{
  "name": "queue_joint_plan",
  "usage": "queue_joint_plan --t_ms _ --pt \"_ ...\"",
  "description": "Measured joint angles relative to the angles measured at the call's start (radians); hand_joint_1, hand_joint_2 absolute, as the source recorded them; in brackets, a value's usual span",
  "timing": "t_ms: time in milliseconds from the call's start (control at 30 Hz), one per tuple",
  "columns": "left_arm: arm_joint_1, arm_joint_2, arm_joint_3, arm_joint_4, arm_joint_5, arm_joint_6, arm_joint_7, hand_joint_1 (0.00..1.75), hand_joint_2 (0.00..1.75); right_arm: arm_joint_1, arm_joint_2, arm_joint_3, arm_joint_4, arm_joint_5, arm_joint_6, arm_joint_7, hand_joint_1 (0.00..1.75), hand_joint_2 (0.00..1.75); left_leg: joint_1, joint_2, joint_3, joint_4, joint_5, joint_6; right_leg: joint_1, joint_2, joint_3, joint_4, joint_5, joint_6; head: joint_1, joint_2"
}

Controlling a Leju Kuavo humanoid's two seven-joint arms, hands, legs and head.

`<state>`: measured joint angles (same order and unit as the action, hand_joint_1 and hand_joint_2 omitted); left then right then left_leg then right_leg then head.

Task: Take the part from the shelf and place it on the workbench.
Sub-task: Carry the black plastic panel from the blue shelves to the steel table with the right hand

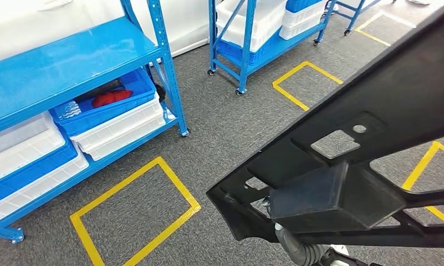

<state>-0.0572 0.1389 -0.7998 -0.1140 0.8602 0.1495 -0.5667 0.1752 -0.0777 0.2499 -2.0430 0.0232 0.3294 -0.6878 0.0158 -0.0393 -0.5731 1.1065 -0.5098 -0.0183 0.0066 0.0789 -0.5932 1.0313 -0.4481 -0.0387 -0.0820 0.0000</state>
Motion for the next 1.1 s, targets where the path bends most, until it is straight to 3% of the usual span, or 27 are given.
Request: queue_joint_plan --t_ms 67,133,167,233,300,333,367,400,433,500,567,667,733,800,833,867,900,933,967,1033,1100 --pt "0.0 0.002 -0.012 0.0 0.0 0.016 -0.002 0.0 1.75 0.0 0.001 0.0 -0.002 -0.013 0.008 0.0 1.75 1.75 0.0 -0.034 0.03 -0.076 0.02 0.005 -0.001 0.023 -0.009 0.007 0.001 0.009 0.0 0.0" --pt "-0.001 0.006 -0.025 0.001 0.0 0.037 -0.004 0.0 1.75 -0.001 0.007 0.0 -0.006 -0.023 0.024 0.0 1.75 1.75 -0.002 -0.023 0.034 -0.088 0.02 0.01 -0.005 0.046 -0.018 0.007 0.007 0.022 0.0 0.0" --pt "-0.003 0.01 -0.031 0.001 0.0 0.044 -0.006 0.0 1.75 -0.002 0.012 0.0 -0.007 -0.027 0.031 0.0 1.75 1.75 -0.001 -0.012 0.036 -0.093 0.024 0.015 -0.005 0.044 -0.022 0.01 0.006 0.027 0.0 0.0" --pt "-0.007 0.023 -0.045 0.002 0.0 0.04 -0.011 0.0 1.75 -0.009 0.024 0.0 -0.008 -0.032 0.038 0.0 1.75 1.75 0.002 0.013 0.039 -0.103 0.032 0.026 -0.003 0.001 -0.045 0.058 -0.024 0.036 0.0 0.0" --pt "-0.006 0.037 -0.06 0.003 0.001 0.025 -0.017 0.0 1.75 -0.014 0.033 -0.002 -0.008 -0.036 0.038 0.0 1.75 1.75 0.001 0.039 0.039 -0.106 0.034 0.03 -0.007 -0.054 -0.101 0.177 -0.088 0.043 0.0 0.0" --pt "-0.005 0.043 -0.067 0.004 0.001 0.02 -0.018 0.0 1.75 -0.015 0.037 -0.004 -0.008 -0.037 0.038 0.0 1.75 1.75 0.0 0.053 0.039 -0.105 0.033 0.03 -0.012 -0.065 -0.132 0.24 -0.114 0.046 0.0 0.0" --pt "-0.004 0.047 -0.071 0.004 0.001 0.017 -0.019 0.0 1.75 -0.015 0.039 -0.005 -0.008 -0.038 0.038 0.0 1.75 1.75 0.0 0.065 0.039 -0.105 0.032 0.029 -0.016 -0.071 -0.15 0.277 -0.122 0.049 0.0 0.0" --pt "-0.004 0.051 -0.075 0.005 0.001 0.016 -0.019 0.0 1.75 -0.014 0.041 -0.007 -0.008 -0.038 0.038 0.0 1.75 1.75 0.0 0.078 0.04 -0.105 0.031 0.027 -0.021 -0.075 -0.15 0.278 -0.112 0.052 0.0 0.0" --pt "-0.005 0.054 -0.079 0.006 0.001 0.015 -0.019 0.0 1.75 -0.015 0.043 -0.008 -0.008 -0.039 0.038 0.0 1.75 1.75 0.0 0.09 0.041 -0.105 0.029 0.024 -0.024 -0.082 -0.129 0.239 -0.085 0.054 0.0 0.0" --pt "-0.006 0.059 -0.086 0.006 0.001 0.011 -0.019 0.0 1.75 -0.015 0.047 -0.011 -0.009 -0.04 0.04 0.0 1.75 1.75 -0.001 0.109 0.048 -0.104 0.023 0.015 -0.025 -0.12 -0.053 0.101 -0.029 0.054 0.0 0.0" --pt "-0.008 0.064 -0.093 0.007 0.0 0.002 -0.022 0.0 1.75 -0.014 0.054 -0.016 -0.016 -0.04 0.049 0.0 1.75 1.75 -0.005 0.126 0.054 -0.103 0.017 0.003 -0.017 -0.147 -0.011 0.019 -0.01 0.044 0.0 0.0" --pt "-0.016 0.068 -0.103 0.008 -0.001 -0.013 -0.022 0.0 1.75 -0.01 0.064 -0.02 -0.034 -0.027 0.048 0.0 1.75 1.75 -0.003 0.147 0.06 -0.103 0.011 -0.017 -0.01 -0.122 -0.014 0.009 -0.01 0.022 0.0 0.0" --pt "-0.025 0.071 -0.116 0.008 -0.001 -0.022 -0.008 0.0 1.75 -0.006 0.07 -0.019 -0.047 -0.005 0.027 0.0 1.75 1.75 0.002 0.115 0.047 -0.064 -0.021 -0.023 -0.013 -0.102 -0.011 0.002 -0.005 0.007 0.0 0.0" --pt "-0.028 0.074 -0.128 0.008 -0.001 -0.027 0.013 0.0 1.75 -0.006 0.073 -0.016 -0.053 0.026 -0.012 0.0 1.75 1.75 0.003 0.068 -0.006 0.053 -0.084 -0.023 -0.01 -0.081 -0.01 -0.001 -0.003 -0.004 0.0 0.0" --pt "-0.027 0.074 -0.135 0.008 -0.001 -0.029 0.023 0.0 1.75 -0.007 0.073 -0.012 -0.053 0.043 -0.038 0.0 1.75 1.75 0.003 0.056 -0.04 0.121 -0.111 -0.022 -0.006 -0.068 -0.011 -0.001 -0.003 -0.008 0.0 0.0" --pt "-0.027 0.074 -0.142 0.008 -0.001 -0.03 0.03 0.0 1.75 -0.008 0.073 -0.007 -0.052 0.055 -0.063 0.0 1.75 1.75 0.002 0.05 -0.066 0.17 -0.122 -0.02 -0.002 -0.054 -0.011 0.0 -0.002 -0.01 0.0 0.0" --pt "-0.029 0.074 -0.15 0.008 -0.001 -0.03 0.036 0.0 1.75 -0.011 0.073 0.0 -0.051 0.061 -0.085 0.0 1.75 1.75 0.001 0.047 -0.078 0.185 -0.113 -0.017 0.001 -0.04 -0.01 0.001 -0.002 -0.011 0.0 0.0" --pt "-0.031 0.074 -0.157 0.008 -0.001 -0.03 0.04 0.0 1.75 -0.017 0.072 0.008 -0.05 0.062 -0.1 0.0 1.75 1.75 0.001 0.044 -0.071 0.159 -0.085 -0.013 0.004 -0.026 -0.01 0.002 -0.002 -0.011 0.0 0.0" --pt "-0.035 0.075 -0.163 0.008 -0.001 -0.031 0.043 0.0 1.75 -0.023 0.071 0.016 -0.048 0.058 -0.107 0.0 1.75 1.75 -0.001 0.034 -0.049 0.1 -0.045 -0.008 0.005 -0.012 -0.009 0.004 -0.002 -0.011 0.0 0.0" --pt "-0.04 0.077 -0.169 0.008 -0.001 -0.034 0.043 0.0 1.75 -0.037 0.068 0.03 -0.042 0.045 -0.104 0.0 1.75 1.75 -0.001 -0.015 0.003 -0.028 0.013 0.002 0.005 0.012 -0.011 0.009 -0.002 -0.008 0.0 0.0" --pt "-0.039 0.08 -0.171 0.008 -0.001 -0.035 0.039 0.0 1.75 -0.047 0.066 0.039 -0.036 0.038 -0.096 0.0 1.75 1.75 -0.004 -0.047 0.023 -0.083 0.024 0.006 -0.001 0.035 -0.019 0.011 0.002 0.002 0.0 0.0"
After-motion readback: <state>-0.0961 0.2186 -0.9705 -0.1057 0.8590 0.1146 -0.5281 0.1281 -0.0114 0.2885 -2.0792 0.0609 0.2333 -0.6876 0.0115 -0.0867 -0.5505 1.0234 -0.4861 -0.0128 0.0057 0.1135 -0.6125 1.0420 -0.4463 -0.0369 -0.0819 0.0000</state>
